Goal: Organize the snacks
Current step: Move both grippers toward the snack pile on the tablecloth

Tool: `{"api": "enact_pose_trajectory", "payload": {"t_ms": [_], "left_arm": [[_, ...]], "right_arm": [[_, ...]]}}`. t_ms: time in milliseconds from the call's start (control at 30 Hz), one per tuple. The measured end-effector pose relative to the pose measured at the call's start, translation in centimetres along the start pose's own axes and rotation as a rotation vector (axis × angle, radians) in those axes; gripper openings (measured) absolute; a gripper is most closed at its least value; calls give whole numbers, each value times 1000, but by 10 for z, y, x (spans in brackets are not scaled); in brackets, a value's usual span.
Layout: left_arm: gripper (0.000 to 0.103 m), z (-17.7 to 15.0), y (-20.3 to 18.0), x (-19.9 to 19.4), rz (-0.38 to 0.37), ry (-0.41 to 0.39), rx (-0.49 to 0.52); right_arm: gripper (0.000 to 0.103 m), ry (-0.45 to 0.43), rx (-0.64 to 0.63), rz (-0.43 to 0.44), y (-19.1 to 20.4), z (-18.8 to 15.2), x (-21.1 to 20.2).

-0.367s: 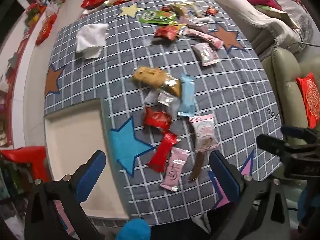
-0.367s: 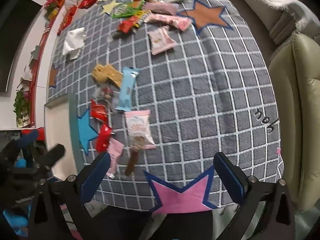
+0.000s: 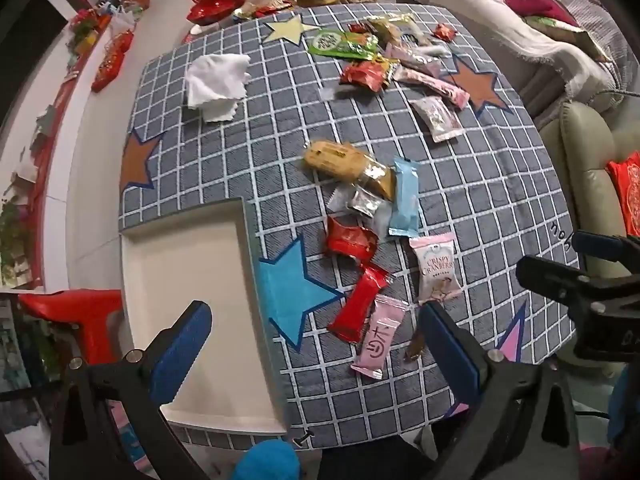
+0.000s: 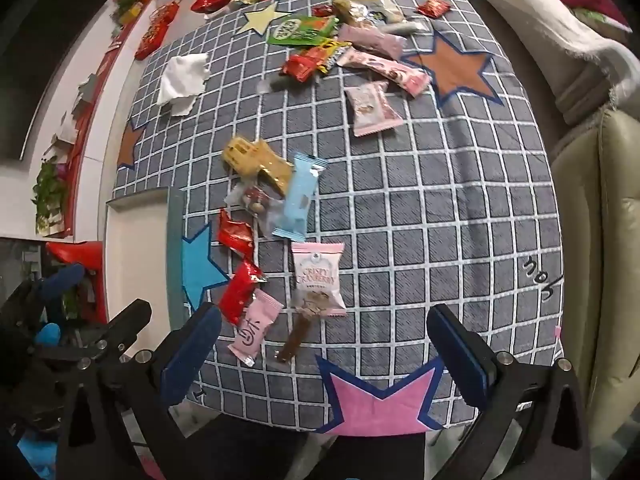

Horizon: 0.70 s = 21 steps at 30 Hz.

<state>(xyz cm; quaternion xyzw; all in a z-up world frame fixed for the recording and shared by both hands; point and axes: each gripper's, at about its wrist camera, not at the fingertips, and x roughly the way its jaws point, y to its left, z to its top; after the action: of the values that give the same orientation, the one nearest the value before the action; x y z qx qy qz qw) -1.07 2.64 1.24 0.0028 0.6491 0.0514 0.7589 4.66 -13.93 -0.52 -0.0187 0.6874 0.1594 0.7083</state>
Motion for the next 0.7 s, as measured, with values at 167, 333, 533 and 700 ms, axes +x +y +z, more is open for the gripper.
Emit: {"api": "enact_pose_trajectory", "payload": {"t_ms": [167,333,533,700], "left_arm": [[103,1,6,-6,0,-15,-3],[103,0,6,-7,2,-15,9],[103,-6,-3,-9,8,-12,10],[103,-11,-7,-2,-2,9,13]], "right_arm": [[103,-7,-17,1,4,0,-4],[103,-5,-9,1,2,-4,-4],[103,2,4,0,-1,-11,-3],[103,18,22,-4,-7,-20,2]]}}
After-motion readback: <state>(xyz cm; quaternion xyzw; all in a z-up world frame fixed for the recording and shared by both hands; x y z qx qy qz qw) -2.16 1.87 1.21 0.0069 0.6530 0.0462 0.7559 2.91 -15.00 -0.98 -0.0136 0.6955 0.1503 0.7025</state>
